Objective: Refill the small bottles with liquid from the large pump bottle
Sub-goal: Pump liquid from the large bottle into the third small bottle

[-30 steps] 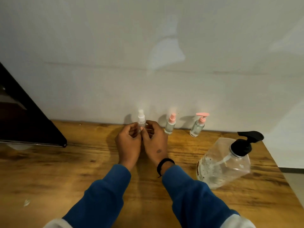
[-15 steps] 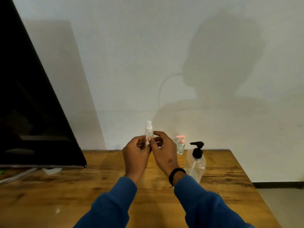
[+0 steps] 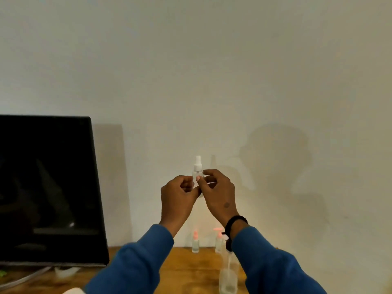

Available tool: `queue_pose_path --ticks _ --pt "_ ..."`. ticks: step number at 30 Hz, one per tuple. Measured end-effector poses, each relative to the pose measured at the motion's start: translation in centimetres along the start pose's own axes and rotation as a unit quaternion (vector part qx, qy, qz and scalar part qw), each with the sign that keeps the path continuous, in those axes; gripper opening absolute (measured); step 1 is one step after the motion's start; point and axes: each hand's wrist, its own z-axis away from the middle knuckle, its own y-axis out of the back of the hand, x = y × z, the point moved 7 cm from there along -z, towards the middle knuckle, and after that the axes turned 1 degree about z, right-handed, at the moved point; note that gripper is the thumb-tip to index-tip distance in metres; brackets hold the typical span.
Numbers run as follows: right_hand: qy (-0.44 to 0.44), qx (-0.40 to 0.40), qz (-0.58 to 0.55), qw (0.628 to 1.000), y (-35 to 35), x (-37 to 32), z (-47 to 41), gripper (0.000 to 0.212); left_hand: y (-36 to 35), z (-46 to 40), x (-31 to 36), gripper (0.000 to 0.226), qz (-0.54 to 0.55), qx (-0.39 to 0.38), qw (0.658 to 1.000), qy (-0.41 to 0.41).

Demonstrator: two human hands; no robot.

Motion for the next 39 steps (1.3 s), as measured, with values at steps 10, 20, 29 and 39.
queue_pose_path --ticks 10,20,29,39 --pt "0.067 0.032 0.002 0.997 4.7 -10.2 -2.8 0.025 2.6 -3.1 10.4 0.030 -0.005 0.035 0.996 -0.080" --pt "0.091 0.040 -0.006 0.995 7.3 -16.0 -5.5 0.031 4.4 -4.9 16.6 0.029 -0.008 0.073 0.989 -0.130" --pt "0.073 0.040 -0.028 0.996 8.0 -15.7 -5.6 0.030 4.0 -4.5 17.2 0.034 -0.001 0.075 0.990 -0.120" --pt "0.089 0.045 0.064 0.993 9.3 -18.1 -5.7 0.043 4.1 -4.7 18.3 0.034 -0.001 0.061 0.992 -0.113"
